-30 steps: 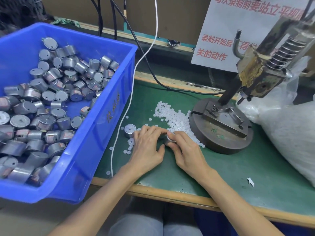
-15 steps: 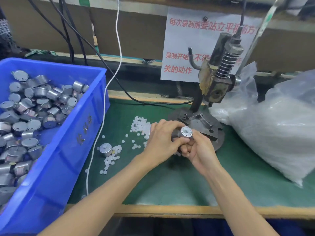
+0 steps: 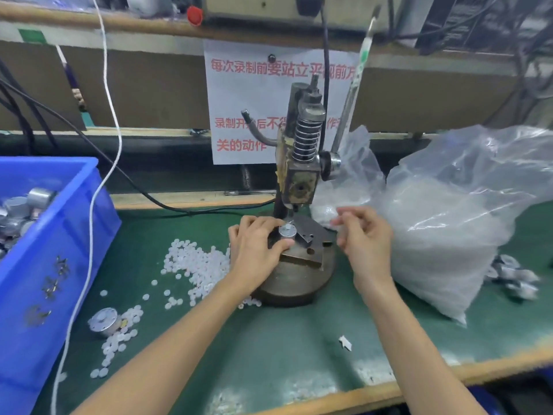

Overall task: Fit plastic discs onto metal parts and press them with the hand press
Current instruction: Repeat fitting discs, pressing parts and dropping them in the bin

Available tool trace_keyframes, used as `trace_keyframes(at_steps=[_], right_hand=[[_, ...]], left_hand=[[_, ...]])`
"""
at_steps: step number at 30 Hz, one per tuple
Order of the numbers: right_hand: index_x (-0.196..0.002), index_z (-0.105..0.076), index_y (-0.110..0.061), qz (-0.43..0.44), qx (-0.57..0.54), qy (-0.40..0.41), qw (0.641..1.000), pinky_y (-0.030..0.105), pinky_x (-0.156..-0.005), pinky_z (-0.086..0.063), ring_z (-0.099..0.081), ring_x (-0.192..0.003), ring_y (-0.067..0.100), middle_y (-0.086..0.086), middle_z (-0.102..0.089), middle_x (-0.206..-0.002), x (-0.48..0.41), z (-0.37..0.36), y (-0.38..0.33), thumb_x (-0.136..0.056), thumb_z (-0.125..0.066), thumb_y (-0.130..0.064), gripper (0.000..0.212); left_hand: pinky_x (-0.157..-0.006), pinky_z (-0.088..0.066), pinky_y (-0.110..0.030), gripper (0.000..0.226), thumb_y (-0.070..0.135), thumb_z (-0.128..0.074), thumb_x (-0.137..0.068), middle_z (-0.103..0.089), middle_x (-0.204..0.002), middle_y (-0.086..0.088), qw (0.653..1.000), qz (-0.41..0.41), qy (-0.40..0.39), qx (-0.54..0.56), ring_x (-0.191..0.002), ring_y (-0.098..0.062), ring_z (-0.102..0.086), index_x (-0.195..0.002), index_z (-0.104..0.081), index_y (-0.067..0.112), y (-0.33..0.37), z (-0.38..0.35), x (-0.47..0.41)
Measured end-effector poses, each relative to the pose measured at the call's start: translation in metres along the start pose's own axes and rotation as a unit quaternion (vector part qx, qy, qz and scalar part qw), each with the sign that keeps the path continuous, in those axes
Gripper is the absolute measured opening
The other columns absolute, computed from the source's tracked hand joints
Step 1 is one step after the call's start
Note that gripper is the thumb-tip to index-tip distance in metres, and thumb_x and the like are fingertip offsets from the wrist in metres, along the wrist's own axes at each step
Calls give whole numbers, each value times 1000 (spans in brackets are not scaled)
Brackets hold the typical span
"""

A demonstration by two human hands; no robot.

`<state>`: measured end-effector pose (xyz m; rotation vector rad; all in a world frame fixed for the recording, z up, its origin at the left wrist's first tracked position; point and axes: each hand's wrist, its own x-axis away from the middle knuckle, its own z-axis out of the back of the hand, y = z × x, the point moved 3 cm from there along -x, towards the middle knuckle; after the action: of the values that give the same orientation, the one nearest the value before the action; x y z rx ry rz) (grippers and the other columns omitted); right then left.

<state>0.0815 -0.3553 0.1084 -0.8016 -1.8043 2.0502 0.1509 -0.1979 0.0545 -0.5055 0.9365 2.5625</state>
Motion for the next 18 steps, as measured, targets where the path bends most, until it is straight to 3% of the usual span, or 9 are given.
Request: trace_keyframes(at_steps=[2, 4, 6, 7, 9, 11, 13, 18], right_hand=[[-88, -65, -20, 108, 14, 39, 993, 25, -63, -45, -54, -62, 2, -14, -64, -73, -23, -2, -40, -90, -54, -10, 16], [-114, -62, -13, 180, 22, 62, 981, 22, -71, -50, -60, -76, -3, -10, -64, -101, -54, -9, -81, -89, -53, -13, 27], [-139, -41, -5, 147, -3, 17, 989, 17, -65, -49, -65, -78, 3, 3, -57, -127, -89, -20, -115, -92, -53, -14, 49], [-142, -35, -4, 118, -16, -19, 993, 16, -61, -48, -64, -73, 8, 7, -55, -129, -102, -24, -126, -93, -54, -14, 54], [-130, -49, -4, 115, -15, -44, 992, 18, -57, -45, -56, -64, 8, 7, -63, -112, -106, -27, -137, -92, -56, -16, 40], [-95, -58, -10, 179, -28, 2, 983, 24, -58, -40, -47, -62, 11, 4, -59, -83, -88, -22, -131, -90, -57, -16, 8], [-74, -47, -18, 241, -67, 47, 967, 27, -59, -37, -41, -60, 14, 3, -47, -68, -57, -14, -112, -91, -53, -16, 19], [-80, -40, -20, 301, -111, 71, 945, 24, -53, -35, -37, -55, 11, 4, -42, -69, -16, -12, -81, -97, -39, -7, 22]], left_hand=[[-77, -13, -23, 40, 45, -68, -78, -64, -110, 11, 1000, 8, 7, 9, -103, -11, -40, -114, -64, 27, 1, 0, 1], [-78, -13, -23, 40, 45, -69, -78, -65, -108, 11, 1000, 13, 7, 9, -104, -12, -42, -113, -64, 28, 2, 1, 0], [-78, -13, -22, 40, 46, -69, -77, -65, -107, 12, 1000, 16, 3, 4, -104, -12, -42, -112, -64, 28, 4, 3, -1], [-78, -13, -22, 40, 47, -69, -77, -65, -107, 12, 1000, 17, 1, 0, -104, -12, -42, -112, -65, 29, 4, 4, -1], [-78, -13, -23, 40, 48, -68, -78, -66, -107, 12, 1000, 16, 0, -7, -103, -12, -43, -112, -65, 29, 4, 5, -1], [-78, -13, -23, 39, 47, -68, -78, -66, -107, 11, 1000, 14, 4, -5, -103, -13, -43, -111, -66, 28, 4, 4, 0], [-78, -13, -22, 38, 46, -68, -78, -66, -106, 10, 1000, 14, 12, 0, -102, -14, -44, -110, -67, 26, 4, 4, 0], [-79, -12, -22, 37, 44, -70, -77, -67, -104, 9, 1000, 9, 22, 6, -101, -14, -43, -108, -68, 24, 3, 1, 1]])
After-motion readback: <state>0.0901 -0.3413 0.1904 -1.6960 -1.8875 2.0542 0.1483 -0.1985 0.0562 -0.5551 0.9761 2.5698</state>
